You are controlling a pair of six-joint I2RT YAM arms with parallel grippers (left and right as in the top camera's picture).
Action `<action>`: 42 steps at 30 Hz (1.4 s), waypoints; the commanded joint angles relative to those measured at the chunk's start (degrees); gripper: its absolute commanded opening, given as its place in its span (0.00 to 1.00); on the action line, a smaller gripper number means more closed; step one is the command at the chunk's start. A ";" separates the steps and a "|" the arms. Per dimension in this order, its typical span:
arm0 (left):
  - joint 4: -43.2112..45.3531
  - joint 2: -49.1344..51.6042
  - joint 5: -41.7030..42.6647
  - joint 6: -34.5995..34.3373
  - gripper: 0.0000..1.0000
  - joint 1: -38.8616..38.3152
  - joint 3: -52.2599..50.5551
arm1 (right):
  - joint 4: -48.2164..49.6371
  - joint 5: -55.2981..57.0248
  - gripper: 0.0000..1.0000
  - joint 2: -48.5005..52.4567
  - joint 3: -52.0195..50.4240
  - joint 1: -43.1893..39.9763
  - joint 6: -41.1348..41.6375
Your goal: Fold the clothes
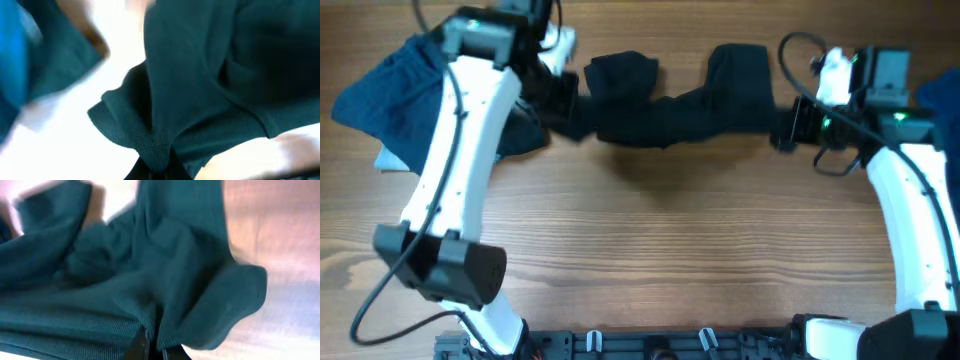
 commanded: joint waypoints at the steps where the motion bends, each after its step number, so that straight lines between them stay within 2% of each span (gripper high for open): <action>1: -1.16 -3.69 -2.73 -2.93 0.04 -0.94 -1.86 | -0.04 0.85 0.05 -3.74 0.81 -0.72 -1.09; 5: -3.23 -13.88 -9.90 -6.14 0.04 -7.34 -1.86 | -3.93 -0.09 0.04 -15.78 1.60 -0.72 3.63; 10: -9.25 -27.10 -17.33 -14.23 0.04 -15.54 -2.62 | -13.14 0.35 0.04 -30.88 1.57 -0.72 8.02; 15: -9.22 -45.70 -18.91 -22.75 0.04 -20.15 -17.18 | -25.46 0.35 0.04 -44.81 1.31 -0.72 10.03; 19: -6.73 -58.05 -18.95 -26.93 0.04 -20.15 -27.78 | -27.45 2.75 0.04 -50.69 1.07 -0.72 11.61; 22: 0.31 -60.98 -21.92 -26.86 0.04 -20.13 -31.85 | -22.36 4.46 0.04 -49.70 -0.15 -0.72 12.24; 24: 6.54 -58.75 -24.37 -24.28 0.04 -20.09 -32.83 | -16.61 4.37 0.04 -47.32 -2.56 -0.72 12.33; 28: 21.68 -47.89 -24.59 -14.80 0.04 -15.93 -32.76 | -1.18 3.93 0.04 -37.64 -7.56 -0.72 12.46; 31: 34.86 -37.75 -18.38 -9.09 0.04 -9.90 -30.80 | 13.53 2.89 0.04 -27.56 -7.72 -0.74 11.74; 33: 42.84 -27.89 -9.44 -5.29 0.04 -4.35 -23.04 | 24.44 1.75 0.04 -19.17 -4.61 -0.79 12.79; 34: 43.25 -23.26 -6.10 -3.63 0.04 -2.21 -16.65 | 30.29 -1.01 0.04 -14.32 -0.92 -0.79 13.35; 36: 38.03 -13.64 -3.96 -0.33 0.04 0.83 1.55 | 33.33 -2.89 0.04 -8.00 6.95 -0.85 11.93; 38: 26.73 -3.30 -5.22 5.07 0.04 1.66 26.23 | 27.43 -3.54 0.04 -1.55 20.17 -1.36 8.68; 40: 17.53 4.90 -9.75 7.10 0.04 1.29 48.06 | 21.46 -3.52 0.04 3.23 31.93 -1.75 5.57; 42: 11.43 8.11 -5.46 5.29 0.04 2.62 57.44 | 18.12 -3.04 0.04 5.51 36.65 -1.77 3.58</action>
